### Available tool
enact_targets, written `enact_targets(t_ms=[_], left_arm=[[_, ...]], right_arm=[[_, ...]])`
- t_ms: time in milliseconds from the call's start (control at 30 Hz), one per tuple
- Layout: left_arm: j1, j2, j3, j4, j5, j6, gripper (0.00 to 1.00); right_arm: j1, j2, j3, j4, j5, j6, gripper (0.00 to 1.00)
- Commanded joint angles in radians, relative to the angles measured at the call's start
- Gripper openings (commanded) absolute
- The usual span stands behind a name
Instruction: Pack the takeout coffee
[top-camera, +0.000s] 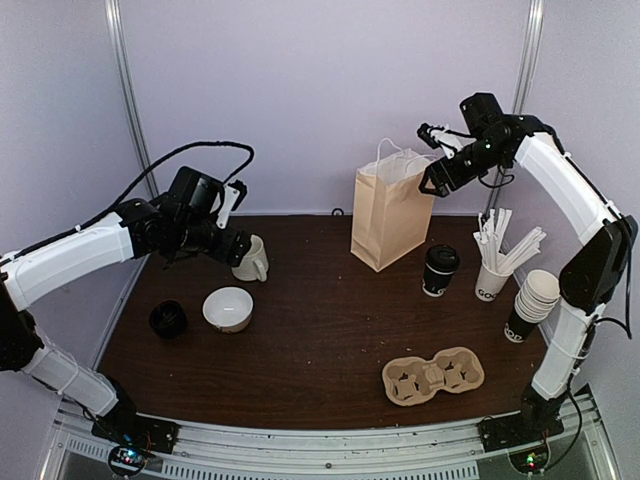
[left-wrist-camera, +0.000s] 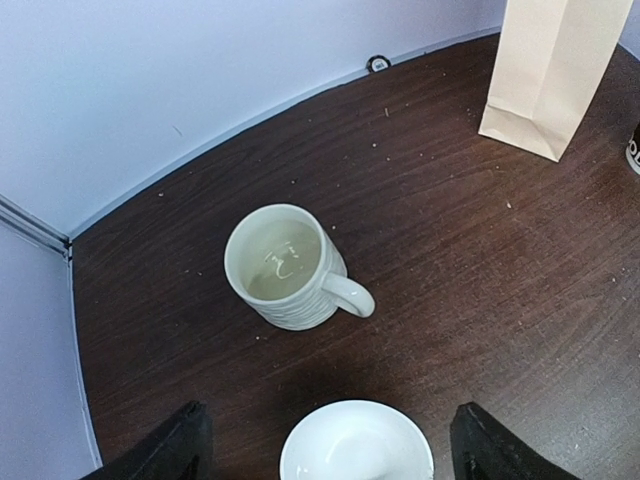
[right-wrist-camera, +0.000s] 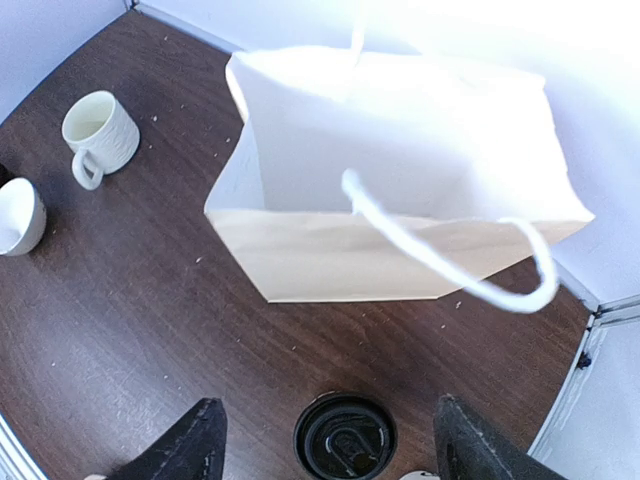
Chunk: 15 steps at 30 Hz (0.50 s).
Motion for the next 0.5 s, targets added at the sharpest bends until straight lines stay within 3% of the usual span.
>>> enact_targets(t_ms=[0,167,367,467], left_arm=[[0.003,0.002,0.029,-0.004,0.037,0.02,0.86],[0.003,0.004,0.033,-0.006,0.036,0.027,0.86],[0.003,0.005,0.035,-0.012,0.038,0.027,0.86],[0.002,0.003,0.035,-0.012,0.043,0.026,0.85]], right_arm=[[0.002,0.034,0.102,0.049,0.098,0.037,0.7],[0.001,0.08,0.179,0.103,0.223,0.036,0.63],[0.001,0.177,0.273,0.121,0.233,0.017,0.59],[0.001,0.206,0.288,0.159,0.224,-0.003,0.47]])
